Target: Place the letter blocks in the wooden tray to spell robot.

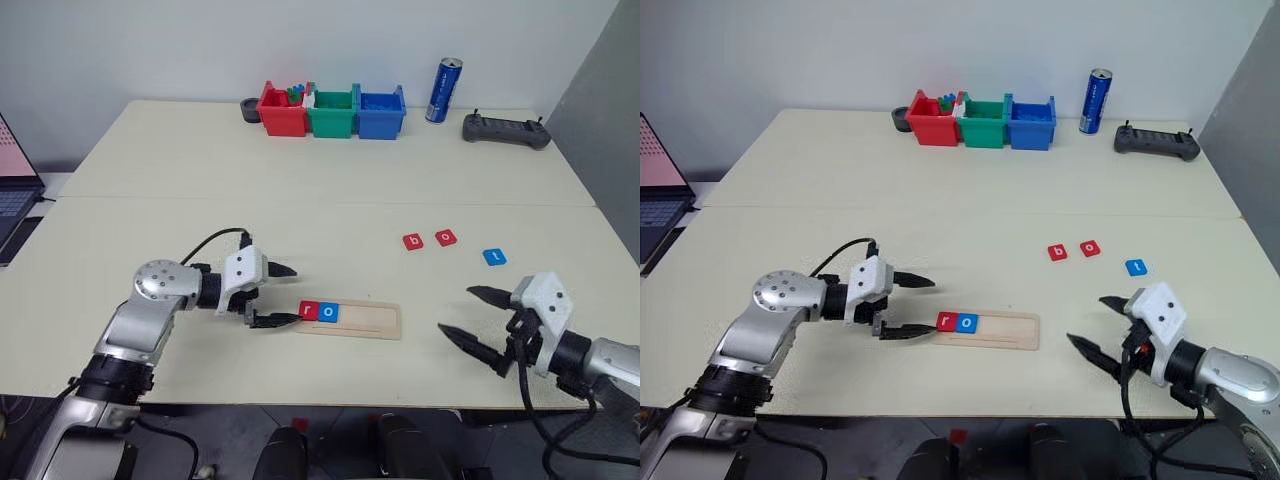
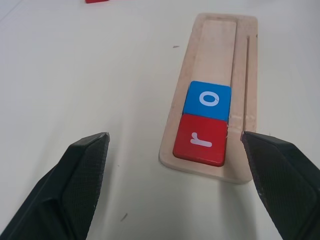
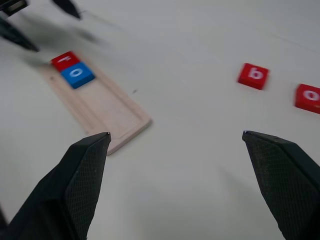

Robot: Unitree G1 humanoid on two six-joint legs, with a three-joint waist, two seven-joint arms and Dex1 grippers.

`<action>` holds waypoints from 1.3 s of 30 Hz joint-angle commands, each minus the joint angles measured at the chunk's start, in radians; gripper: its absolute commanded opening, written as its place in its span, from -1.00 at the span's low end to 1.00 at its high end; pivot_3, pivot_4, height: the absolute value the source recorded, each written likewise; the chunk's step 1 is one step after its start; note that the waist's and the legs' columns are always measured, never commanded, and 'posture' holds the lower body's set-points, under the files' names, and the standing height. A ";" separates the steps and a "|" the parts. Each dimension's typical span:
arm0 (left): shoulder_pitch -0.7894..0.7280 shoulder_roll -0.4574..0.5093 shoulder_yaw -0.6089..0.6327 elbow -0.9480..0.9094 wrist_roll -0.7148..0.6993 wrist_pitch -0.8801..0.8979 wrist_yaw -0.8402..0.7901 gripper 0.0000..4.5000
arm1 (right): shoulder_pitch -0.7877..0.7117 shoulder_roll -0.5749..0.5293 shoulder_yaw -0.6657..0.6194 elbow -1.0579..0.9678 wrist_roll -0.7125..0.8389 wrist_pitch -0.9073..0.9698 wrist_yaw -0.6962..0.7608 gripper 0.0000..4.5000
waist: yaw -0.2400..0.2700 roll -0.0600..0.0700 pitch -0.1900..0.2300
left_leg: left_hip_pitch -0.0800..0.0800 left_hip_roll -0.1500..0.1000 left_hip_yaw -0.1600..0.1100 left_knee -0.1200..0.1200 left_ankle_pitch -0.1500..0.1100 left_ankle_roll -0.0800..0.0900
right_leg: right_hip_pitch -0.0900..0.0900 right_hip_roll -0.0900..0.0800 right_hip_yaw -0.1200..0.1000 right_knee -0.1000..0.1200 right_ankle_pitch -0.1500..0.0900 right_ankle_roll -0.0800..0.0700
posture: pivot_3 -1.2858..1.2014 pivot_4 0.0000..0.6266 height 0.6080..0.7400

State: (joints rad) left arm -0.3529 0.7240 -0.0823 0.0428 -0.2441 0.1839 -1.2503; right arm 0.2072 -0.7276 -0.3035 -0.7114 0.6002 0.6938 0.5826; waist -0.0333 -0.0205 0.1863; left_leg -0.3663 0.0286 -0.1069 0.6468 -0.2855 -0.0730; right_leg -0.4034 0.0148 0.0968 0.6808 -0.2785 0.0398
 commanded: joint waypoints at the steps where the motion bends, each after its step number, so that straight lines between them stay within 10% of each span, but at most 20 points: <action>1: 0.028 0.015 0.060 -0.092 -0.054 0.048 0.038 0.98 | -0.031 0.008 -0.032 0.029 -0.034 0.002 -0.056 1.00 | 0.000 0.000 0.000 | 0.000 0.000 0.000 0.000 0.000 0.000 | 0.000 0.000 0.000 0.000 0.000 0.000 | 0.03 -0.52 1.00; 39: 0.030 -0.078 0.087 -0.176 -0.112 0.132 0.210 0.98 | -0.158 0.031 -0.100 0.040 -0.055 0.197 -0.212 1.00 | 0.000 0.000 0.000 | 0.000 0.000 0.000 0.000 0.000 0.000 | 0.000 0.000 0.000 0.000 0.001 -0.001 | 0.03 -0.52 1.00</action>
State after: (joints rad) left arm -0.3069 0.6502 0.0044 -0.1200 -0.3398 0.3336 -1.0376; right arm 0.0532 -0.6975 -0.3730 -0.6297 0.5339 0.8912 0.3734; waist -0.0336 -0.0204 0.1863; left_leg -0.3661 0.0286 -0.1066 0.6466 -0.2855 -0.0731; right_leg -0.4036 0.0149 0.0971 0.6808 -0.2779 0.0388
